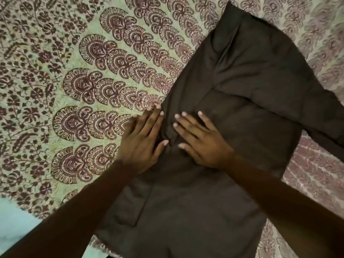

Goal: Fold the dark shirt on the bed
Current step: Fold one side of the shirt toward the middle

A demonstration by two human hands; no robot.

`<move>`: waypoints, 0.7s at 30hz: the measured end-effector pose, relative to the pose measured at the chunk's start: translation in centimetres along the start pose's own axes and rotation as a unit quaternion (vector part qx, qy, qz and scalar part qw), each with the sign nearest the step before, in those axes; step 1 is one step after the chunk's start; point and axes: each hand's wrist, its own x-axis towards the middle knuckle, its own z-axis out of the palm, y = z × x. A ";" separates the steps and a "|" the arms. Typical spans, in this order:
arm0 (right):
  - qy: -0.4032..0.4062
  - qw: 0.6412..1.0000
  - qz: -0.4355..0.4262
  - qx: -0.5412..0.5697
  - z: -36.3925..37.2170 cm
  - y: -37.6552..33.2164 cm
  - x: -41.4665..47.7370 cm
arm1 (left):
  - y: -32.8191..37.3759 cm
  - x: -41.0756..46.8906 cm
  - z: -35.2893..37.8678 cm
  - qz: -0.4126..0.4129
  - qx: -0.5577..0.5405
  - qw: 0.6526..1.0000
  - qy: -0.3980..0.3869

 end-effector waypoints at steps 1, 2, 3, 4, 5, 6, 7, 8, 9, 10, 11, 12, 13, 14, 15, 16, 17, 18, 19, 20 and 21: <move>0.018 1.000 0.018 -0.003 -0.3 1.6 0.9 | 0.0 -0.5 0.0 -0.001 0.005 1.000 0.002; 0.019 0.999 0.042 -0.001 -0.6 3.4 2.2 | 0.1 -1.2 -0.1 -0.001 0.012 1.000 0.001; 0.002 0.998 0.060 0.000 -0.9 5.2 3.7 | 0.2 -2.2 -0.1 0.003 0.022 1.000 -0.003; -0.027 0.997 0.072 -0.001 -1.1 6.9 5.3 | 0.3 -3.3 0.0 0.011 0.030 0.999 -0.010; -0.055 0.995 0.088 -0.001 -1.2 8.5 6.6 | 0.4 -4.6 0.1 0.020 0.036 0.999 -0.017; -0.075 0.990 0.117 0.004 -1.3 9.8 7.6 | 0.4 -6.0 0.3 0.025 0.040 0.999 -0.021; -0.086 0.983 0.160 0.015 -1.4 10.7 8.3 | 0.4 -7.5 0.5 0.023 0.042 0.999 -0.021; -0.086 0.973 0.212 0.030 -1.5 11.3 8.8 | 0.5 -9.0 0.6 0.016 0.041 0.999 -0.023; -0.077 0.963 0.256 0.039 -1.6 11.4 9.0 | 0.5 -10.4 0.8 0.007 0.039 0.999 -0.028; -0.063 0.959 0.273 0.033 -1.6 10.8 9.0 | 0.6 -11.8 0.9 -0.003 0.036 0.999 -0.033; -0.051 0.965 0.259 0.016 -1.3 9.6 8.8 | 0.7 -13.0 0.9 -0.010 0.035 0.999 -0.036; -0.049 0.974 0.221 -0.001 -1.0 8.1 8.3 | 0.8 -14.1 1.0 -0.015 0.031 0.999 -0.036; -0.045 0.984 0.170 -0.017 -0.6 6.1 7.5 | 0.8 -15.2 1.1 -0.018 0.022 0.999 -0.031; -0.043 0.992 0.119 -0.026 -0.2 3.9 6.5 | 0.8 -16.3 1.3 -0.020 0.007 1.000 -0.020; -0.043 0.996 0.076 -0.031 0.3 1.6 5.4 | 0.8 -17.3 1.3 -0.024 -0.011 1.000 -0.005; -0.049 0.998 0.043 -0.027 0.6 -0.8 4.1 | 0.8 -18.0 1.3 -0.033 -0.028 0.999 0.011; -0.059 0.998 0.010 -0.018 0.8 -3.0 2.7 | 0.9 -18.3 1.0 -0.046 -0.039 0.998 0.025; -0.074 0.997 -0.027 -0.007 0.9 -5.3 1.5 | 0.9 -18.4 0.7 -0.065 -0.045 0.996 0.034; -0.087 0.994 -0.067 -0.002 0.8 -7.1 0.5 | 0.9 -18.3 0.5 -0.079 -0.045 0.995 0.041; -0.098 0.990 -0.104 -0.003 0.7 -8.7 -0.4 | 0.7 -18.1 0.2 -0.086 -0.041 0.995 0.041; -0.099 0.987 -0.126 -0.003 0.6 -9.7 -1.0 | 0.4 -18.0 0.2 -0.087 -0.035 0.995 0.033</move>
